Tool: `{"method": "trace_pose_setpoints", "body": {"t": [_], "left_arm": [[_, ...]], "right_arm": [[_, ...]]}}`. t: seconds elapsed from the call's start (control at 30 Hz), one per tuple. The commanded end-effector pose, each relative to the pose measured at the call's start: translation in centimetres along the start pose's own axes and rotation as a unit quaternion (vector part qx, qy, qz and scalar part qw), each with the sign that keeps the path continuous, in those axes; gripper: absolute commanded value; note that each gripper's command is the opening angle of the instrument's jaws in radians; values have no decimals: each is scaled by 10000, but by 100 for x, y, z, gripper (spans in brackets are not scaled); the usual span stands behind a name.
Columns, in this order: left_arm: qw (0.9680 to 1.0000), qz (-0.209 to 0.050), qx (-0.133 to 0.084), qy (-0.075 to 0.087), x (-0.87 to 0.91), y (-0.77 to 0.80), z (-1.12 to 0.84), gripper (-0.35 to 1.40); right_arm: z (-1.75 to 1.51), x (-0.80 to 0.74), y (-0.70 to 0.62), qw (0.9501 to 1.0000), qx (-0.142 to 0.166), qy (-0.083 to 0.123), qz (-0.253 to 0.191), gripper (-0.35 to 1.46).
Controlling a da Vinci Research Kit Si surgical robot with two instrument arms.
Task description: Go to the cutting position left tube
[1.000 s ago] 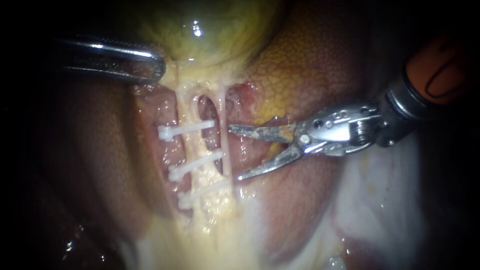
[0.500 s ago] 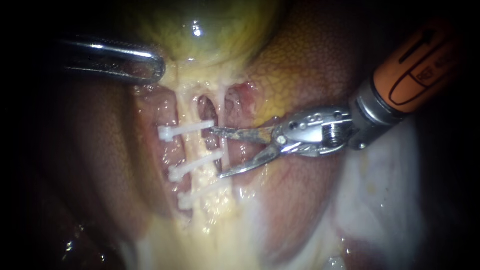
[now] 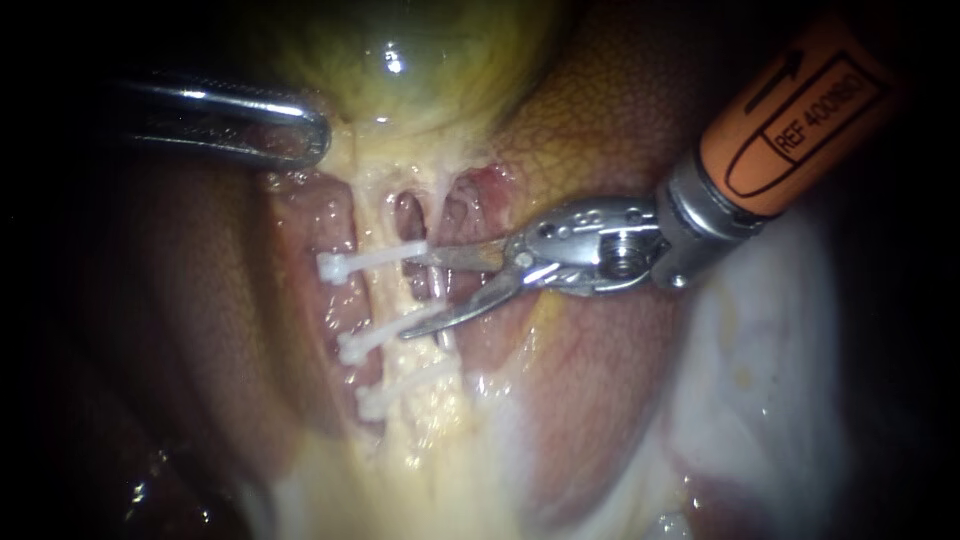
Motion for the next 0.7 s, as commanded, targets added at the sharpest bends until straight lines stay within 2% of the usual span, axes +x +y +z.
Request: {"method": "trace_pose_setpoints", "body": {"t": [0.03,0.17,0.43,0.7], "left_arm": [[10000,2,0,1,0,0,0,-35],[10000,6,-2,0,1,1,1,-35],[10000,8,-7,-2,2,1,3,-35],[10000,8,-8,-3,2,1,3,-35]], "right_arm": [[0,0,0,10000,62,45,22,136],[4,2,0,9992,286,252,116,136],[19,8,-4,9969,630,418,215,131],[43,14,-1,9947,796,608,217,131]]}}
